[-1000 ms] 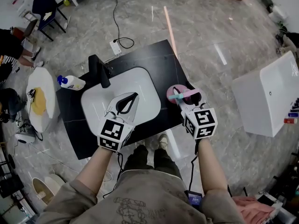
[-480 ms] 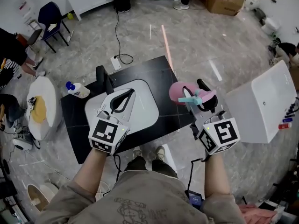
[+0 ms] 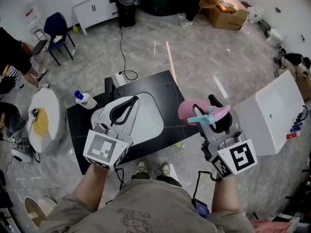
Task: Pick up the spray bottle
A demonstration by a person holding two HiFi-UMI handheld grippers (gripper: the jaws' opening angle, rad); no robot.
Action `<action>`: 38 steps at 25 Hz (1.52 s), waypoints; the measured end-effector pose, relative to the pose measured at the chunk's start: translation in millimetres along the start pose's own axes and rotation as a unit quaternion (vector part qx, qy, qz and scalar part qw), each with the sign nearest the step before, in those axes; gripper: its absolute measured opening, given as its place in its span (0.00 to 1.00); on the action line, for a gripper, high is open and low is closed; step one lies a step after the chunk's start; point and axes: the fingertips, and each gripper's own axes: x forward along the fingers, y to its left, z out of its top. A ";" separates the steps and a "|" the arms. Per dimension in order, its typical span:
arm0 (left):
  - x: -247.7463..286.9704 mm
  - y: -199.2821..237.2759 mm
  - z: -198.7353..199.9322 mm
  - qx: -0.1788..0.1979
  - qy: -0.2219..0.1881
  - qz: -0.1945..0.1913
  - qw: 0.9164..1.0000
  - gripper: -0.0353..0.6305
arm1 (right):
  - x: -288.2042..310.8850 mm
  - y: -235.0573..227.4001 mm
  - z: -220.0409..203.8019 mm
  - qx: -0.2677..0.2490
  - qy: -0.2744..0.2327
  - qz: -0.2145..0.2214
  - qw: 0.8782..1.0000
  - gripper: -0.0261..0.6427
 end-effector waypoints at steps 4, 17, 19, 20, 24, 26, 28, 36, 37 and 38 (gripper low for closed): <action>-18.2 -10.8 10.6 0.004 -0.008 -0.003 1.000 0.05 | -19.4 13.1 2.1 -0.005 0.005 0.000 1.000 0.39; -53.8 -32.2 -13.3 0.025 0.014 -0.012 1.000 0.05 | -46.9 48.8 -49.8 0.004 0.082 0.024 0.996 0.38; -57.4 -31.0 -21.8 0.025 0.024 -0.010 0.999 0.05 | -45.6 54.9 -60.8 0.002 0.101 0.024 0.995 0.38; -59.4 -30.6 -26.6 0.022 0.029 -0.009 0.999 0.05 | -44.9 57.6 -65.7 0.001 0.109 0.022 0.994 0.38; -63.9 -32.2 -43.1 0.006 0.046 -0.002 0.999 0.05 | -45.2 66.4 -84.9 0.005 0.124 0.033 0.992 0.38; -62.8 -34.3 -42.0 0.007 0.045 -0.005 0.999 0.05 | -44.2 67.5 -86.9 0.007 0.127 0.036 0.991 0.38; -62.2 -35.7 -41.8 0.008 0.045 -0.007 0.999 0.05 | -43.1 68.8 -88.4 0.006 0.131 0.039 0.991 0.38; -63.6 -35.6 -41.1 0.011 0.039 -0.008 0.999 0.05 | -40.1 69.2 -90.2 0.003 0.129 0.039 0.991 0.38; -64.1 -35.3 -42.9 0.008 0.041 -0.006 0.999 0.05 | -39.9 69.0 -89.9 0.002 0.129 0.039 0.991 0.38; -64.7 -34.9 -45.4 0.004 0.043 -0.004 0.999 0.05 | -39.9 69.1 -89.7 0.001 0.129 0.039 0.991 0.38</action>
